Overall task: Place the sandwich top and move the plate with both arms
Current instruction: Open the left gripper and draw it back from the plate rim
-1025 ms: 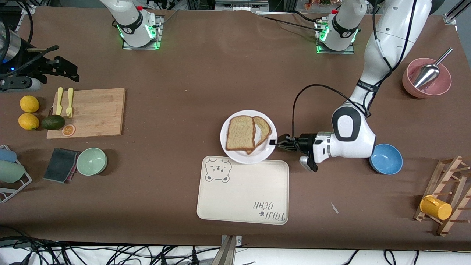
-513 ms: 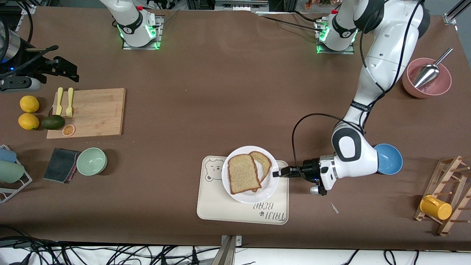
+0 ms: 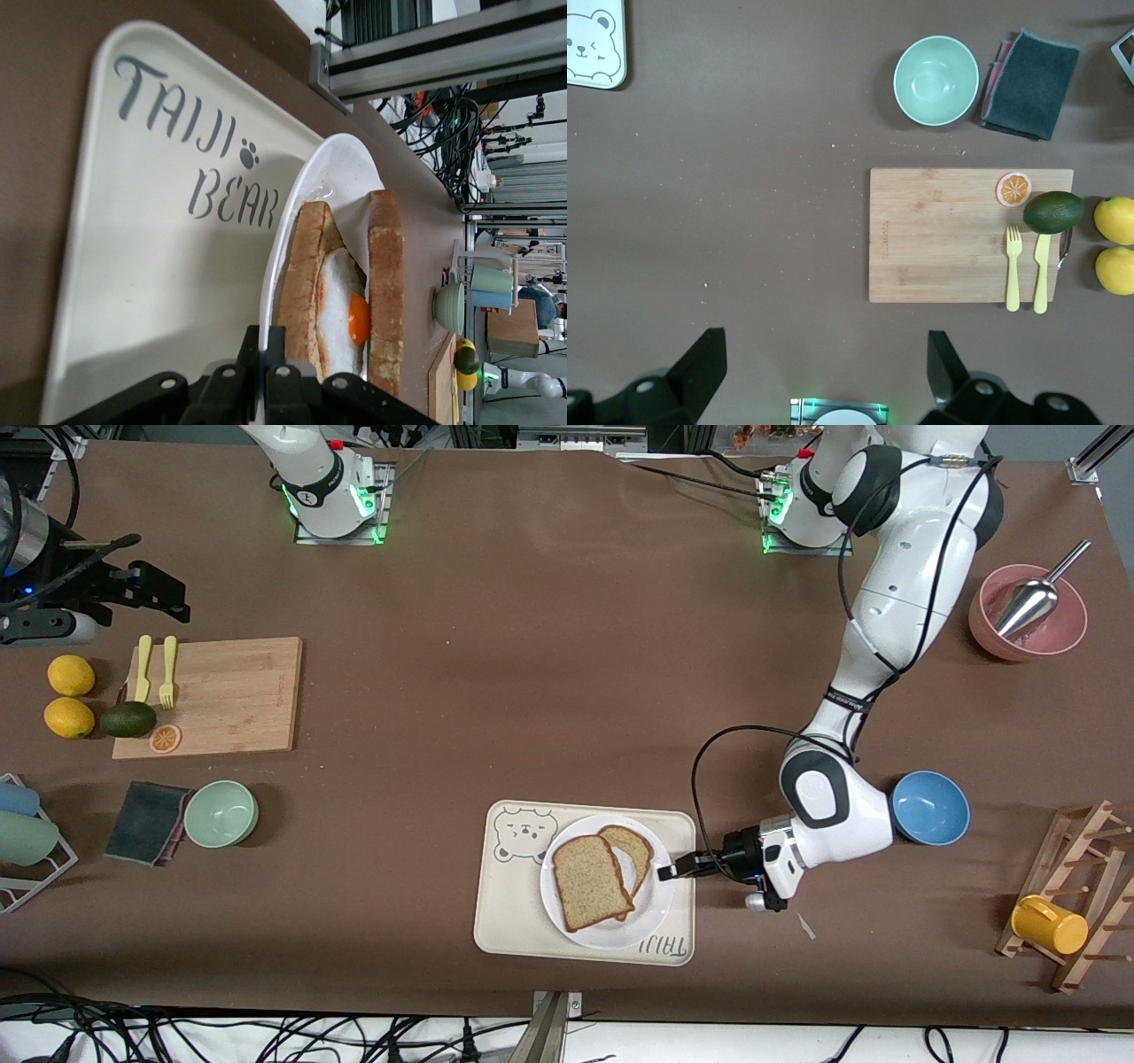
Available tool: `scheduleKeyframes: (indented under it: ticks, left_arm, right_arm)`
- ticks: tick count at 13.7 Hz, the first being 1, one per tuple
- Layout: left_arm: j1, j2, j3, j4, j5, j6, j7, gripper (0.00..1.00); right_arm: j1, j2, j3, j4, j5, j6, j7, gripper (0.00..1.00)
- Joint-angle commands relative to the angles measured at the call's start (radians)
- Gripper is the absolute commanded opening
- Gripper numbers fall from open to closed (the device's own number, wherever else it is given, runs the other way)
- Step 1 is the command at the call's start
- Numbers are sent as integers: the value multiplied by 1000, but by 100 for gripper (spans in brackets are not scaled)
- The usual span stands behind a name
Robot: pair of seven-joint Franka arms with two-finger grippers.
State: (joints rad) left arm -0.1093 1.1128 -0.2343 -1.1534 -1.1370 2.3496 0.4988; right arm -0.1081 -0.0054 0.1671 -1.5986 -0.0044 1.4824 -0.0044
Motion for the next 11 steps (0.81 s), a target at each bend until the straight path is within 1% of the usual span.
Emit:
scheduleKeyframes:
  ticks: [1, 2, 3, 4, 5, 7, 10, 11]
  left_arm:
    - [-41, 42, 1, 63, -53, 33, 6, 0]
    - [-44, 45, 1, 64, -55, 33, 6, 0]
    - [-33, 39, 1, 58, -52, 28, 0, 6]
    - [-24, 38, 3, 51, -47, 24, 6, 73]
    - [-24, 29, 3, 43, -43, 25, 1, 100]
    - [-23, -8, 6, 38, -38, 20, 0, 100]
    - [-10, -48, 6, -3, 37, 13, -3, 100]
    - [-7, -77, 7, -26, 74, 1, -3, 100]
  right_arm:
    - [-10, 8, 6, 22, -5, -13, -11, 100]
    - [-10, 8, 6, 22, -5, -13, -11, 100]
    - [-10, 8, 6, 22, -5, -13, -12, 100]
    - [-10, 8, 6, 22, -5, -13, -12, 100]
    - [-10, 8, 6, 22, -5, -13, -12, 100]
    - [-10, 8, 6, 22, -5, -13, -12, 100]
    - [-10, 8, 6, 22, -5, -13, -12, 100]
    - [-10, 8, 6, 22, -5, -13, -12, 100]
